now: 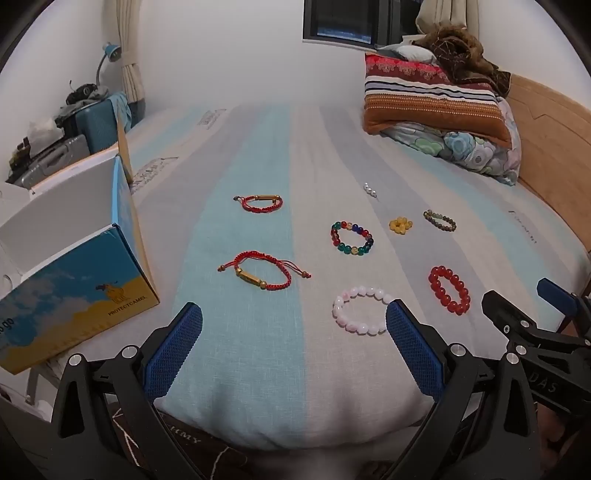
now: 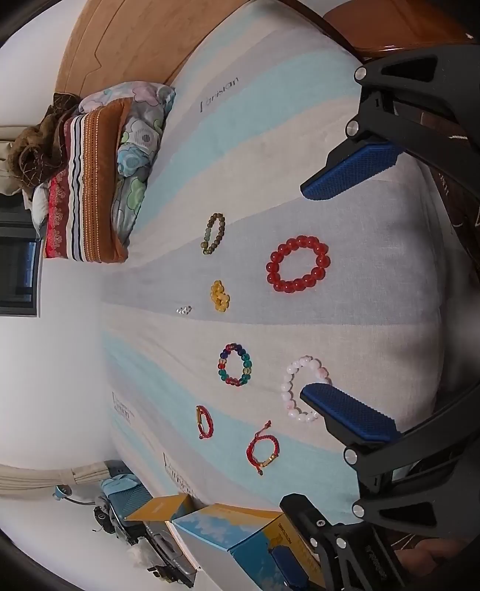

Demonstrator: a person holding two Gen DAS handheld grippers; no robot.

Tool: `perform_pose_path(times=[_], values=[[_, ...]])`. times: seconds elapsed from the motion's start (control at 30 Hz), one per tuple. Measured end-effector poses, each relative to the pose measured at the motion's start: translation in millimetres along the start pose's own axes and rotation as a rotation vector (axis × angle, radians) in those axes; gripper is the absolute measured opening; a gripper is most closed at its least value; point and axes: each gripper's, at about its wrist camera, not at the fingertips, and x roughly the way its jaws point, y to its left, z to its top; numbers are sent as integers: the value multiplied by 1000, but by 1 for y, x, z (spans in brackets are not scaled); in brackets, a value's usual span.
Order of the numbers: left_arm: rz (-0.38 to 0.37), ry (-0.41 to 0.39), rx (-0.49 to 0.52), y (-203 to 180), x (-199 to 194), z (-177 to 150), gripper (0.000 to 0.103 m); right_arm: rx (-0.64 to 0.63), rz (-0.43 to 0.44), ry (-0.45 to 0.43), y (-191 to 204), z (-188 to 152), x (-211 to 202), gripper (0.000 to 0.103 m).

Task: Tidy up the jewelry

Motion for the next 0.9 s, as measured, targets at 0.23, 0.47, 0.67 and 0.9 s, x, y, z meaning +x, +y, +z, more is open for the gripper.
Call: perform_pose_path(times=[0.23, 0.47, 0.67, 0.9], values=[[5, 0, 0, 0, 1, -1, 97, -1, 15, 3, 1, -1, -1, 96], [7, 7, 9, 1, 2, -2, 97, 0, 17, 3, 1, -2, 0, 96], [3, 9, 10, 2, 3, -3, 97, 2, 16, 5, 0, -1, 0, 96], [0, 9, 8, 2, 2, -3, 97, 0, 11, 1, 0, -1, -1, 96]])
